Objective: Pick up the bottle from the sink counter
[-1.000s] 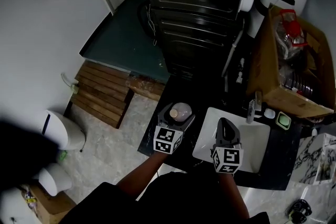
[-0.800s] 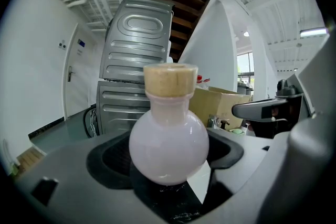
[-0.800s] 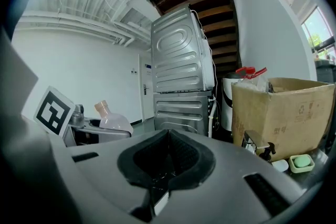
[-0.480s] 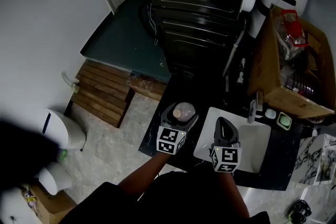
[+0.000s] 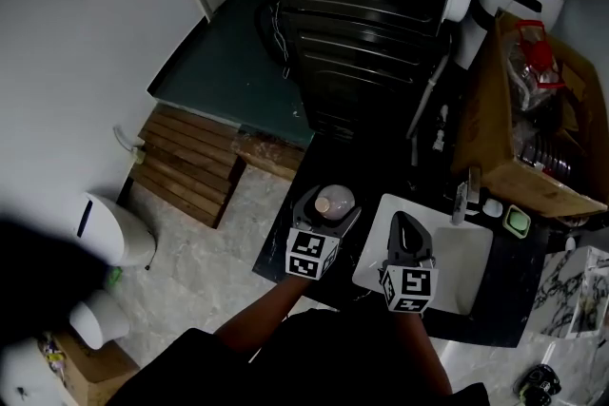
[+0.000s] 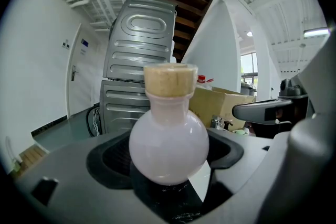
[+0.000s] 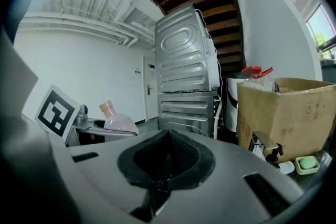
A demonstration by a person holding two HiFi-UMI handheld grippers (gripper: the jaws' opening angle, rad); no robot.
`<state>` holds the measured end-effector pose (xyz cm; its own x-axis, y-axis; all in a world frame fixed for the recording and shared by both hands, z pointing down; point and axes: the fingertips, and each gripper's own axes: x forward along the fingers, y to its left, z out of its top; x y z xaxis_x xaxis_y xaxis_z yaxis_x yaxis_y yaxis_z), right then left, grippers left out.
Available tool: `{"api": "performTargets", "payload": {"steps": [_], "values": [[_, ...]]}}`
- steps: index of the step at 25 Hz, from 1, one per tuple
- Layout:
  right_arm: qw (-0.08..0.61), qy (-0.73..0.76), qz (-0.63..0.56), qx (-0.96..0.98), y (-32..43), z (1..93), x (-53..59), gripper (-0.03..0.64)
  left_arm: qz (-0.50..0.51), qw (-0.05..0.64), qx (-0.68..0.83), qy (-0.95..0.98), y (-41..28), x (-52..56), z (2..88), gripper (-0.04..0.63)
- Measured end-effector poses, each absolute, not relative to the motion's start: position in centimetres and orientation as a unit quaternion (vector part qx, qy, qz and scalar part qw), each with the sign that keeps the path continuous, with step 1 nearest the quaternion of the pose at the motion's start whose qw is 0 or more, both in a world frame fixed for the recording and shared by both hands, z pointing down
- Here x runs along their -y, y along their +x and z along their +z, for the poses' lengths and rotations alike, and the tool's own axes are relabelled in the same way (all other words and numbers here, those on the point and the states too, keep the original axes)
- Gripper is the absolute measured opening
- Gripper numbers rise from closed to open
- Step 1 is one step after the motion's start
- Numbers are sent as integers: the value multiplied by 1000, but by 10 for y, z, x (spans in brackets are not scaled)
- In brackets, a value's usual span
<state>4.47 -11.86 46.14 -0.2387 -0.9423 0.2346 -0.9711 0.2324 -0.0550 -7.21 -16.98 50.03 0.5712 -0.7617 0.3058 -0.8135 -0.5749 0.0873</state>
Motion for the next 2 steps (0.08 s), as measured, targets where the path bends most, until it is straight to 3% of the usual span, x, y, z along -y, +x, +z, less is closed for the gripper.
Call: {"api": "performTargets", "payload": {"steps": [2], "values": [[76, 611, 97, 782, 43, 462, 119, 37, 119, 108, 448, 879, -73, 171, 501, 396]]}}
